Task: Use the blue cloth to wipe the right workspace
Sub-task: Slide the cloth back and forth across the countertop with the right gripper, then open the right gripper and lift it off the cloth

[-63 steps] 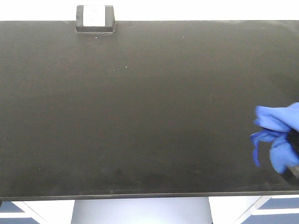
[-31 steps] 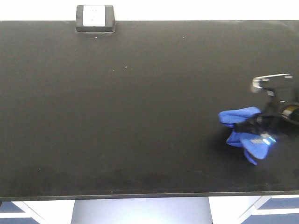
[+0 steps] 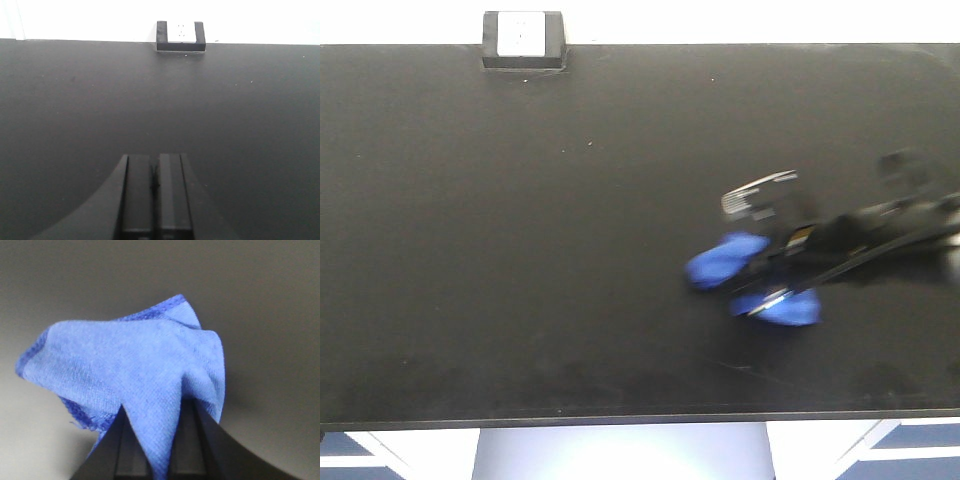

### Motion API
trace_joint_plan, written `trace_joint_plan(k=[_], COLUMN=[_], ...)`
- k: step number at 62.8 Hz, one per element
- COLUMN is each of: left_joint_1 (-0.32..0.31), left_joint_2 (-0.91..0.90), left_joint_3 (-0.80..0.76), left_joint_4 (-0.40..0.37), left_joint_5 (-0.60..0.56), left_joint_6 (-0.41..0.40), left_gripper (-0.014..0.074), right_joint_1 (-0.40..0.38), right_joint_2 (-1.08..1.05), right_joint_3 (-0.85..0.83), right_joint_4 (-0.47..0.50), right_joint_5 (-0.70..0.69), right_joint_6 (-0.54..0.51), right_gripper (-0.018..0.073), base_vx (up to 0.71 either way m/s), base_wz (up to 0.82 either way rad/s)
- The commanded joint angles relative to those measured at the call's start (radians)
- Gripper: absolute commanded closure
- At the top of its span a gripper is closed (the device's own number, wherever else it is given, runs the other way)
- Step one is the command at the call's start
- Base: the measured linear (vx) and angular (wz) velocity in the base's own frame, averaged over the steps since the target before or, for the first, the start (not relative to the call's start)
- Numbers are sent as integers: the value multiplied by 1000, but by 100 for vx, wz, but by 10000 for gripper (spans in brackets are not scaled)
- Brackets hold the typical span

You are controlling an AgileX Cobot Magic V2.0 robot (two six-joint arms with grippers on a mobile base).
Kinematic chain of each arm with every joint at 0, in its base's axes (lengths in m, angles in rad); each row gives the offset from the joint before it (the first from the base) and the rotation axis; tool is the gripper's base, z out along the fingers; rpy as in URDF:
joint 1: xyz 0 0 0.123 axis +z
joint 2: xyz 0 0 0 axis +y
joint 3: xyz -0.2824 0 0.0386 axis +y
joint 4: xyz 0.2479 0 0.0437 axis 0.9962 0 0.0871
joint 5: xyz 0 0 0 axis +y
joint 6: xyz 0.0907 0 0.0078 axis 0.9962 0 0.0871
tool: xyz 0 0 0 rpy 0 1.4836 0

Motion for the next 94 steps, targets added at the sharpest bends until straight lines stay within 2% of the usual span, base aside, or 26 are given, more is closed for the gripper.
trace_joint_plan(k=[1, 6, 11, 20, 23, 27, 31, 35, 38, 46, 54, 58, 61, 65, 70, 85, 89, 94], left_joint_1=[-7, -7, -7, -7, -7, -7, -7, -7, -7, -7, -7, -7, -7, -7, -7, -7, -7, -7], left_joint_2=[-16, -16, -16, -16, -16, -16, -16, -16, -16, -16, -16, -16, -16, -16, -16, -16, -16, -16], left_joint_3=[30, 30, 30, 30, 30, 30, 30, 30, 30, 30, 30, 30, 30, 30, 30, 30, 30, 30], left_joint_4=[1, 1, 1, 1, 1, 1, 1, 1, 1, 1, 1, 1, 1, 1, 1, 1, 1, 1], left_joint_5=[-79, -79, -79, -79, -79, -79, -79, -79, -79, -79, -79, -79, -79, -79, -79, -79, -79, -79], left_joint_6=[-8, -8, -8, -8, -8, -8, -8, -8, -8, -8, -8, -8, -8, -8, -8, -8, -8, -8], left_gripper=[602, 602, 602, 602, 602, 602, 602, 602, 602, 602, 602, 602, 602, 602, 602, 602, 602, 602], right_joint_1=[91, 84, 6, -231, -337, -430, -487, -485, -443, -221, 35, 104, 127, 118, 46, -352, -422, -446], right_joint_2=[-34, -34, -34, -34, -34, -34, -34, -34, -34, -32, -19, -9, -2, 5, 9, 13, 12, 12], right_joint_3=[-15, -15, -15, -15, -15, -15, -15, -15, -15, -15, -15, -15, -15, -15, -14, -14, -14, -14], right_joint_4=[9, 5, -13, -86, -102, -76, -23, 10, 32, 89, 100, 99, 98, 95, 75, 58, 60, 66], right_joint_5=[-78, -82, -54, 16, 34, 43, 28, 18, 15, 9, -38, -79, -103, -109, -86, 28, 34, 34], right_joint_6=[6, 9, 4, -3, -1, 23, 33, 22, 3, -69, -80, -78, -78, -78, -81, -77, -78, -79], right_gripper=[559, 559, 559, 559, 559, 559, 559, 559, 559, 559, 559, 559, 559, 559, 559, 559, 558, 550], base_vx=[0, 0, 0, 0, 0, 0, 0, 0, 0, 0, 0, 0, 0, 0, 0, 0, 0, 0], base_wz=[0, 0, 0, 0, 0, 0, 0, 0, 0, 0, 0, 0, 0, 0, 0, 0, 0, 0])
